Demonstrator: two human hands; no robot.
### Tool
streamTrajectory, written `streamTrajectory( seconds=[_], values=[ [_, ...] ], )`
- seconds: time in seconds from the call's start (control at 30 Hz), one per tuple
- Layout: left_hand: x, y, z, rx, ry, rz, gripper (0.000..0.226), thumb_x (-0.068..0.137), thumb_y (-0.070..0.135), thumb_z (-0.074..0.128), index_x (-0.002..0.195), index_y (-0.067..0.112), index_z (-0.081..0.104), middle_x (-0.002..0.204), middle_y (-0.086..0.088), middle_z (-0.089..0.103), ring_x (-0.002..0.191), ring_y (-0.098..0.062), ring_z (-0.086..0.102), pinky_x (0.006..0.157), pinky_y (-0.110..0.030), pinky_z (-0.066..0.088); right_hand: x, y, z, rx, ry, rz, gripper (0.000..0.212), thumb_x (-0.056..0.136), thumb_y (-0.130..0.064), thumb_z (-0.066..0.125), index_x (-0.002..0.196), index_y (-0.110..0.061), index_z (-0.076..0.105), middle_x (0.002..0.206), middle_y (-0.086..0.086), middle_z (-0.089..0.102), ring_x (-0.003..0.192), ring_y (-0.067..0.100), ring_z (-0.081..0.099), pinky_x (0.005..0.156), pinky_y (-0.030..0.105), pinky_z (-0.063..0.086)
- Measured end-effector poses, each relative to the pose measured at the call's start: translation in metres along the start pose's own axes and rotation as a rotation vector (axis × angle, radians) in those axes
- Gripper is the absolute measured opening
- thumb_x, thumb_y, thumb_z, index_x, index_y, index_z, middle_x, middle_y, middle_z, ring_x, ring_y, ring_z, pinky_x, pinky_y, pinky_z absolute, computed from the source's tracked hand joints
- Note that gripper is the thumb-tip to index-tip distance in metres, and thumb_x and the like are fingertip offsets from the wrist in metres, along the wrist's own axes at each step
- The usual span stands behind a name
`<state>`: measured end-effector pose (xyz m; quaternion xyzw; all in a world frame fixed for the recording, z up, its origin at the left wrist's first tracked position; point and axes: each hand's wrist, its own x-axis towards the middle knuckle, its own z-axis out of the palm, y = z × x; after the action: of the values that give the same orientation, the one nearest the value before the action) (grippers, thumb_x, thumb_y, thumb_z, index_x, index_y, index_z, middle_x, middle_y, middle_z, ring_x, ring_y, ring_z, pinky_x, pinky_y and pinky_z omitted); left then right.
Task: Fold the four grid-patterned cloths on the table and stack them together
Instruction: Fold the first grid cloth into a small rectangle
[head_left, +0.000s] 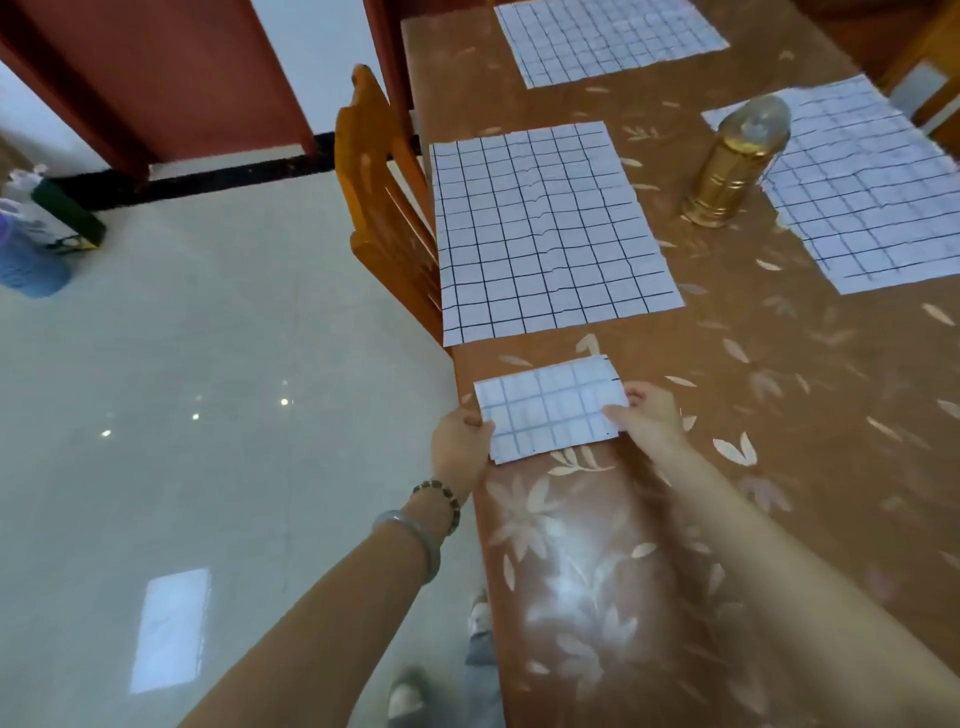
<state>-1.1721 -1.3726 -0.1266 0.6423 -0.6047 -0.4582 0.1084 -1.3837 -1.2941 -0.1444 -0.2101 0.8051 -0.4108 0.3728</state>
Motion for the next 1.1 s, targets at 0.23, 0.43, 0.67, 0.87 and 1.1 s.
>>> streamTrajectory(
  seconds=[0.23, 0.43, 0.67, 0.87, 1.1],
  values=[
    [0.029, -0.011, 0.012, 0.216, 0.043, 0.051, 0.022, 0.092, 0.025, 0.056, 0.111, 0.015, 0.051, 0.101, -0.003, 0.063, 0.094, -0.027, 0.060, 0.076, -0.036, 0.049, 0.020, 0.011, 0.015, -0.140, 0.002, -0.065, 0.021, 0.074, 0.000, 0.062, 0.092, -0.007, 0.067, 0.082, 0.003, 0.065, 0.077, 0.019, 0.059, 0.063, 0.024, 0.042],
    [0.042, -0.023, 0.018, 0.667, 0.128, 0.520, 0.059, 0.095, 0.044, 0.044, 0.141, 0.007, 0.037, 0.145, -0.013, 0.042, 0.130, -0.032, 0.040, 0.107, -0.043, 0.036, 0.012, 0.012, 0.017, -0.669, 0.222, -0.436, 0.049, 0.081, -0.031, 0.054, 0.125, -0.010, 0.055, 0.122, 0.017, 0.050, 0.113, 0.034, 0.043, 0.094, 0.043, 0.036],
    [0.057, -0.039, 0.025, 1.093, -0.065, 0.696, 0.080, 0.092, 0.061, 0.012, 0.149, 0.008, 0.028, 0.155, -0.011, 0.029, 0.144, -0.029, 0.026, 0.117, -0.049, 0.010, 0.020, 0.032, 0.047, -1.150, -0.161, -0.525, 0.072, 0.098, -0.049, 0.002, 0.143, -0.003, 0.035, 0.146, 0.021, 0.038, 0.138, 0.036, 0.033, 0.112, 0.047, 0.016],
    [0.055, -0.030, 0.022, 1.147, -0.169, 0.651, 0.096, 0.077, 0.065, -0.015, 0.152, 0.009, 0.000, 0.161, -0.009, 0.001, 0.148, -0.028, 0.000, 0.115, -0.050, -0.011, 0.021, 0.023, 0.046, -1.237, -0.238, -0.454, 0.075, 0.093, -0.052, 0.002, 0.148, -0.007, 0.024, 0.154, 0.016, 0.026, 0.143, 0.030, 0.022, 0.114, 0.054, 0.008],
    [0.079, 0.003, -0.030, 0.444, -0.470, 0.715, 0.084, 0.084, 0.070, 0.047, 0.149, 0.022, 0.023, 0.150, 0.002, 0.036, 0.137, -0.024, 0.035, 0.109, -0.047, 0.033, -0.013, -0.052, 0.048, -0.797, -0.091, -0.301, 0.073, 0.092, -0.037, 0.052, 0.151, -0.021, 0.013, 0.159, 0.012, -0.002, 0.145, 0.028, -0.008, 0.115, 0.044, -0.001]
  ],
)
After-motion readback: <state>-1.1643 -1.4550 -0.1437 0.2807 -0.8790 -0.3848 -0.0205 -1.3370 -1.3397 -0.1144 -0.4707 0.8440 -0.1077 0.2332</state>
